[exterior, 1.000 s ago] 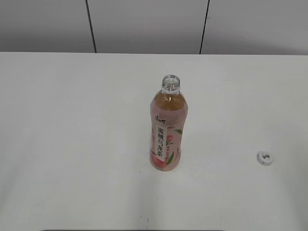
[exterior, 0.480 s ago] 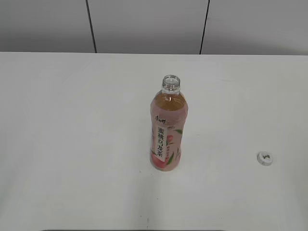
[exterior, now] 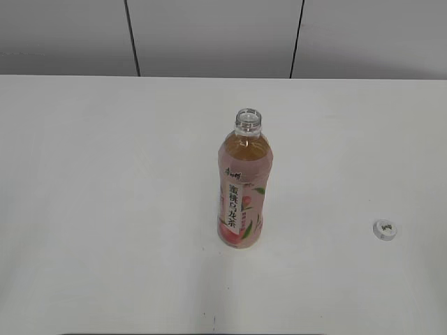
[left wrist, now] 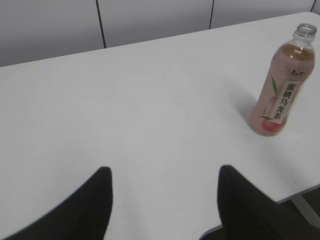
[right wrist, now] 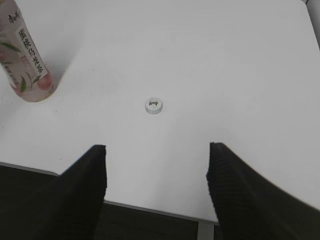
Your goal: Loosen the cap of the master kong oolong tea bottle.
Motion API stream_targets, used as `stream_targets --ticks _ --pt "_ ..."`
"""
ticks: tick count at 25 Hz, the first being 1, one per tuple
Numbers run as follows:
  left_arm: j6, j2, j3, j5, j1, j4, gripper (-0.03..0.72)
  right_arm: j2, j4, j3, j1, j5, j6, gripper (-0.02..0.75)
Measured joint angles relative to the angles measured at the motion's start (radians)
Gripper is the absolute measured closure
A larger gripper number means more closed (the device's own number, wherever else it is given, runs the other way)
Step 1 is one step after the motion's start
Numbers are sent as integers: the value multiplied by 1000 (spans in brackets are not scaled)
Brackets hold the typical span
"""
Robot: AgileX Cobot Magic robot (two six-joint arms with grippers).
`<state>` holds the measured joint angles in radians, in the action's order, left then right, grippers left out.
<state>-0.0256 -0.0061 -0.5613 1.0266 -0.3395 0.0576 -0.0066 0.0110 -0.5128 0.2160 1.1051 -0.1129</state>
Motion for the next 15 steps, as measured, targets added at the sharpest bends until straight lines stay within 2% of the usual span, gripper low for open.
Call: stream_targets --ticks 10,13,15 --pt "1 -1 0 0 15 0 282 0 -2 0 -8 0 0 257" --pt "1 -1 0 0 97 1 282 0 -2 0 -83 -1 1 257" --pt "1 -1 0 0 178 1 282 0 -2 0 -157 -1 1 257"
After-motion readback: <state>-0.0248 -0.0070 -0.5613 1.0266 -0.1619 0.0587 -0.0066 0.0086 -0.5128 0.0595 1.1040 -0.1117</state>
